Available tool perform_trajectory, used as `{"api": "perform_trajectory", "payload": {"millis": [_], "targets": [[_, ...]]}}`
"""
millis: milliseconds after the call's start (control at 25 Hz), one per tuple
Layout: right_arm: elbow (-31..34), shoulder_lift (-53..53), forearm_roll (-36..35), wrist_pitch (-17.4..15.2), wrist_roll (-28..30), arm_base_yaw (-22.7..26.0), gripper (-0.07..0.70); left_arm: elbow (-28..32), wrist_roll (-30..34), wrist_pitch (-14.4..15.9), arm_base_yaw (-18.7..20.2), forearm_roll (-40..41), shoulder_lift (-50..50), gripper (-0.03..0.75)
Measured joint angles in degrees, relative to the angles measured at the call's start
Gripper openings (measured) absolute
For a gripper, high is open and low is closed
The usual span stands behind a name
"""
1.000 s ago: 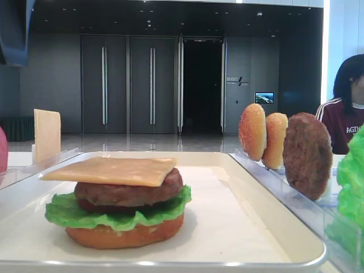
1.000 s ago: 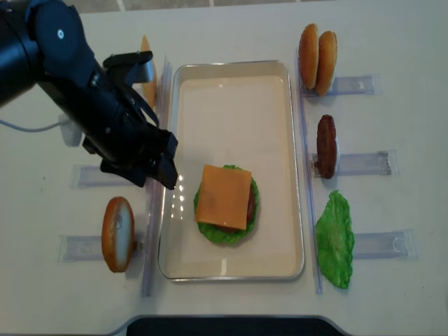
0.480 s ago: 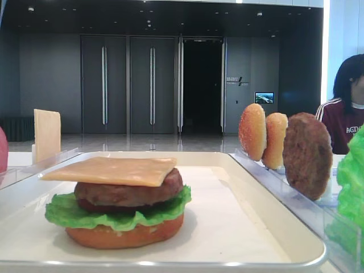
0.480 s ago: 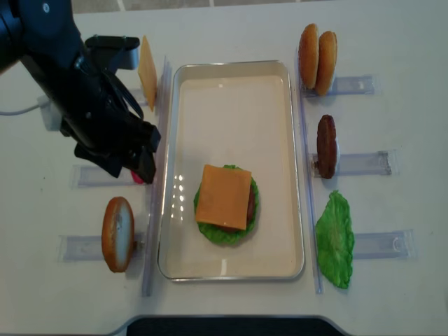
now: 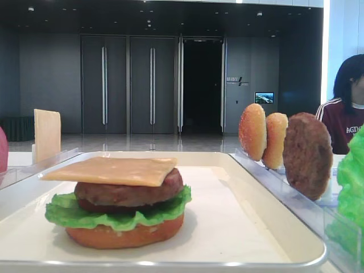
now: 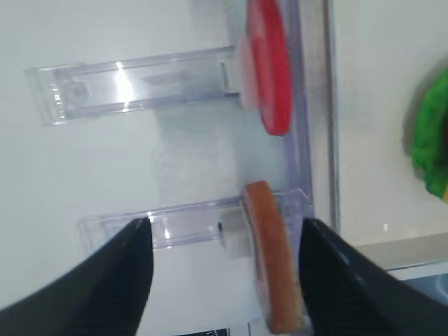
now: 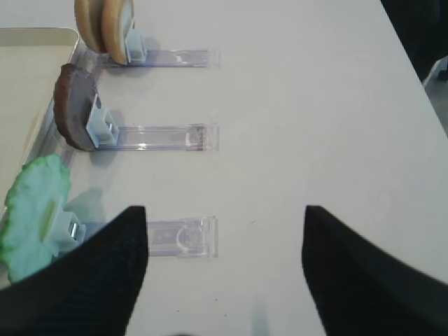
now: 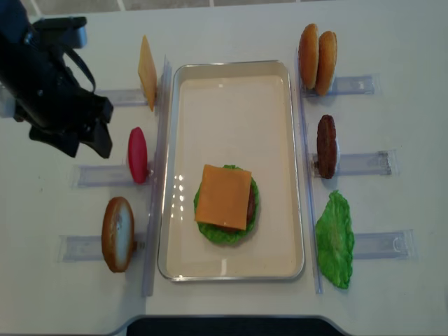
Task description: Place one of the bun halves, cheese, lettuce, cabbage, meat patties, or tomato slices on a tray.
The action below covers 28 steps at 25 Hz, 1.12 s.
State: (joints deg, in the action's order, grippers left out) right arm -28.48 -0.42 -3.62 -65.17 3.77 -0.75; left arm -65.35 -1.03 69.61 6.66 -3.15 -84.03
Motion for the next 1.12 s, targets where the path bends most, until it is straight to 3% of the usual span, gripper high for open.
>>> {"api": "perform_trajectory", "payload": {"millis": [240,360,680,1120], "targets": [[0.0,0.0,0.0,0.0,0.0,0.0,0.479,-0.39,4.35,0.05,-8.89,0.64,0.77,0.496],[0.0,0.0,0.0,0.0,0.0,0.0,0.479,-0.39,6.17,0.05,-11.48,1.37,0.98,0.496],[0.0,0.0,0.0,0.0,0.0,0.0,0.479,0.46,6.64,0.1,-12.09,2.44,8.23,0.496],[0.0,0.0,0.0,0.0,0.0,0.0,0.479,13.55,7.27,1.48,-12.09,0.08,36.87,0.496]]}}
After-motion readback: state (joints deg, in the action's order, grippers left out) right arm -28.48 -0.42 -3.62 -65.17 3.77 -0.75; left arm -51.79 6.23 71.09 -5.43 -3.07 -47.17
